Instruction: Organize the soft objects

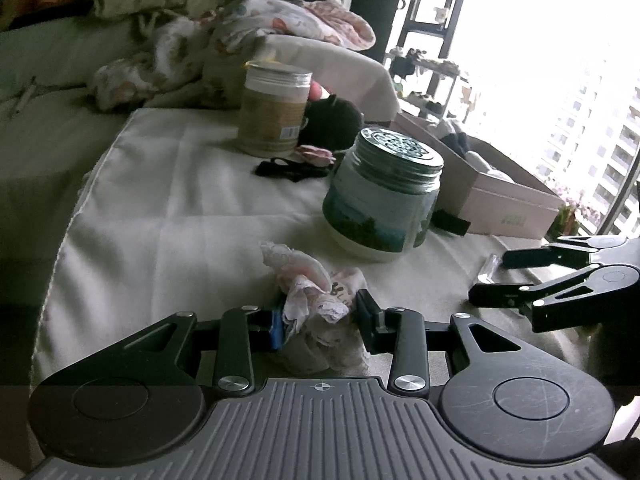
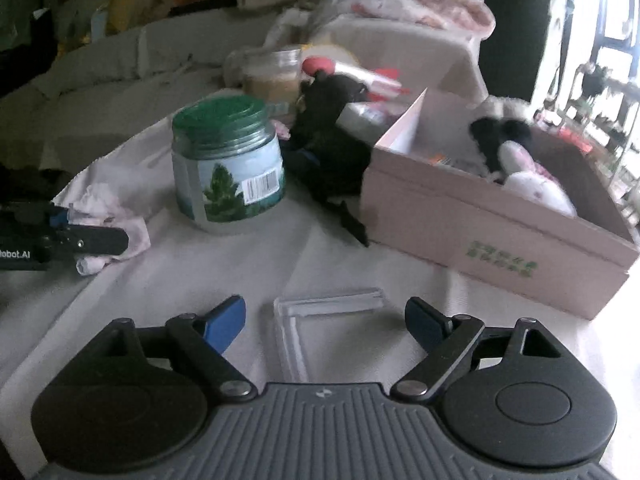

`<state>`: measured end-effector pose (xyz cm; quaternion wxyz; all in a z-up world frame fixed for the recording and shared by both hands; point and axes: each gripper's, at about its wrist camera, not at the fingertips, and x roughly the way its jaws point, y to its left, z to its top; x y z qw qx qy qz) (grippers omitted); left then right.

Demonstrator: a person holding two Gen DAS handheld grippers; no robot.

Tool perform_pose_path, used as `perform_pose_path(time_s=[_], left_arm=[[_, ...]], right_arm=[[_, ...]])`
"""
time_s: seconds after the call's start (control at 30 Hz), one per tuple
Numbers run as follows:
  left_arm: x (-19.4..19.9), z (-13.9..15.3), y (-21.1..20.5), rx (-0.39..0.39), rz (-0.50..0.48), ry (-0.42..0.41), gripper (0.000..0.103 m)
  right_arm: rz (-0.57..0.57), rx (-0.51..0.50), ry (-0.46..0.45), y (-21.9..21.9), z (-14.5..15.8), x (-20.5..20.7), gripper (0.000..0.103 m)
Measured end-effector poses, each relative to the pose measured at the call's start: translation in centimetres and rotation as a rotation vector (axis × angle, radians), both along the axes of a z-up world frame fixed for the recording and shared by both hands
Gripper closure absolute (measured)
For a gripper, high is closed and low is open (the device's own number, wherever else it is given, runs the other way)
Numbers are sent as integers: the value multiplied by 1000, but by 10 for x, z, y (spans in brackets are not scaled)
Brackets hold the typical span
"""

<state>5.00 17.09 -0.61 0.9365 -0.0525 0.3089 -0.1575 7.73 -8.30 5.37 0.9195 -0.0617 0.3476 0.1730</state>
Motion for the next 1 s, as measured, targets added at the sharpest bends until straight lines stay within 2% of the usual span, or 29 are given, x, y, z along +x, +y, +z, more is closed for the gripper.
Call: perform_pose_path(time_s=[0.03,0.07,0.37,0.47,0.53,0.63,0.77,0.83,0.93,1.0], left_arm=[[0,0,1,-4,1,0,64],[0,0,1,-8,2,1,64],[-2,0,4,-19,23,0,67],[-3,2,4,-11,31,7,70],[-2,7,7,-34,27,25,70],[3,32,10,-91,-7,-10,70],[22,86,-5,-72,-51,-134,70],[39,112,-20,-90,-93,-183,69],[73,142,-51,-181,-189,-213,67],[103,153,-79,-237,-265,-186,65]], right_arm=[[16,6,1,0,1,0,35],[35,-3,-6,2,3,-2,41],[67,27,-16,-10,23,-27,41],[51,23,-68,-25,42,-39,41],[34,19,-115,-39,58,-45,41],[3,24,-179,-59,82,-47,41],[-63,20,-274,-80,106,-33,41],[-93,7,-329,-88,118,-22,41],[-128,9,-388,-103,139,3,41],[-165,29,-394,-114,153,22,41]])
